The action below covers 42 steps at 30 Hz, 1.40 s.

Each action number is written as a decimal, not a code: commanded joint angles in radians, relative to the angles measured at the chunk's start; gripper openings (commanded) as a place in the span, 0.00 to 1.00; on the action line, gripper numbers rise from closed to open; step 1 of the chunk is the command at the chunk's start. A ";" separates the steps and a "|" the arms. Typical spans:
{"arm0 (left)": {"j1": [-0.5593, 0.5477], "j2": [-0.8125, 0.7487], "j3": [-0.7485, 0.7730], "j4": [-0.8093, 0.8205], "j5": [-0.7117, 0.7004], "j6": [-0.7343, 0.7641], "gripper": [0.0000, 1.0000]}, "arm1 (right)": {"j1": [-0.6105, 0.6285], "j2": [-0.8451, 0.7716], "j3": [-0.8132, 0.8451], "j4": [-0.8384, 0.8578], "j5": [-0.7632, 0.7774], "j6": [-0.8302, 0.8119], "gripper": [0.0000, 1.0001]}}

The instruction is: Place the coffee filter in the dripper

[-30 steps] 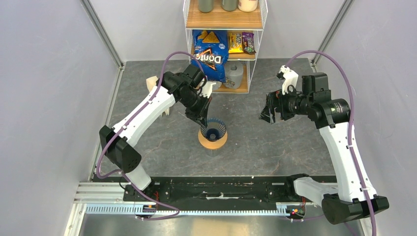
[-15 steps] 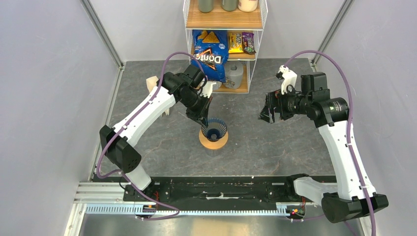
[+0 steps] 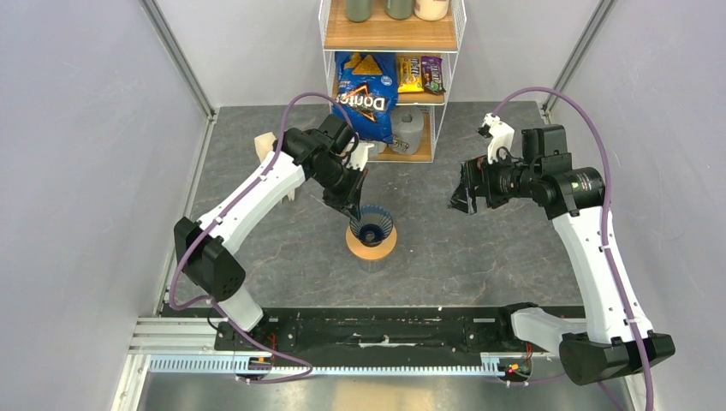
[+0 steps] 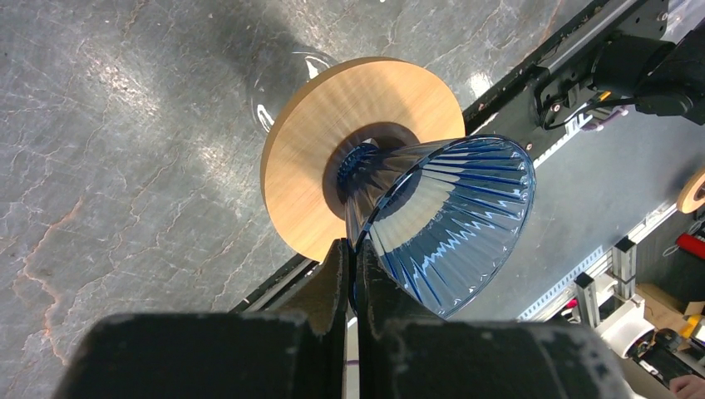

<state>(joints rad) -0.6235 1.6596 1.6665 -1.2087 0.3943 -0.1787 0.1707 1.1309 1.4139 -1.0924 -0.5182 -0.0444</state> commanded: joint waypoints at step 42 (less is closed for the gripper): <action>0.116 -0.235 -0.140 0.089 0.110 -0.014 0.57 | 0.127 0.188 -0.068 0.214 -0.273 0.289 0.90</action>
<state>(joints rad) -0.4995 1.4513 1.5692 -1.1606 0.3985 -0.1707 0.2310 1.2972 1.3334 -0.9775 -0.7624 0.1616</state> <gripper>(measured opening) 0.582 0.934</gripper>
